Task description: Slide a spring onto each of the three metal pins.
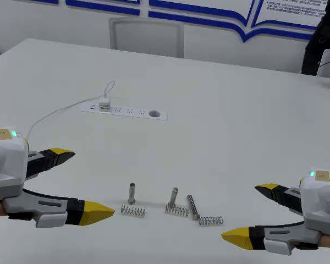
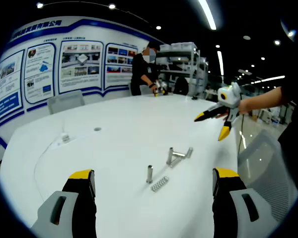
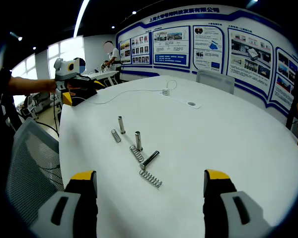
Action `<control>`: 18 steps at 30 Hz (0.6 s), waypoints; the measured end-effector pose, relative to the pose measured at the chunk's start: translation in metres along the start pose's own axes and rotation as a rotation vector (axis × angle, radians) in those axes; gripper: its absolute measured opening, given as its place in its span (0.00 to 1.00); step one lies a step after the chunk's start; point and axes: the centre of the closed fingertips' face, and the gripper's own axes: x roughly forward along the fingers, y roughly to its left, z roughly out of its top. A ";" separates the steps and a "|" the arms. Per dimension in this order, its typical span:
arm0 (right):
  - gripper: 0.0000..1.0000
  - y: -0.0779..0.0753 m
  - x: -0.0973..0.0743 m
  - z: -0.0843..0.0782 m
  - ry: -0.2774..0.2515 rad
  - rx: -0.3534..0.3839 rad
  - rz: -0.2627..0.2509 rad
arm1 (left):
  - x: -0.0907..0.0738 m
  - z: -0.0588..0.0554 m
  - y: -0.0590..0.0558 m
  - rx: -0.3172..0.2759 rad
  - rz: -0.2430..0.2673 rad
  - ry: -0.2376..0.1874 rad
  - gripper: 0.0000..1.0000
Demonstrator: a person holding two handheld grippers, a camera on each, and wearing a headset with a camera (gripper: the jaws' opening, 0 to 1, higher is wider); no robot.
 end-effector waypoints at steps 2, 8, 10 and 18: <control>0.90 0.000 0.000 0.000 0.000 0.000 0.000 | 0.000 0.000 0.000 -0.002 -0.001 -0.001 1.00; 0.90 0.000 -0.001 0.001 -0.003 -0.001 0.001 | -0.001 0.000 -0.001 -0.004 0.000 -0.002 1.00; 0.90 0.000 -0.001 0.002 -0.005 0.002 0.000 | -0.002 -0.001 -0.001 -0.005 -0.001 -0.003 1.00; 0.89 0.002 0.000 -0.001 0.001 0.005 0.004 | -0.002 -0.003 -0.001 -0.008 -0.001 0.004 1.00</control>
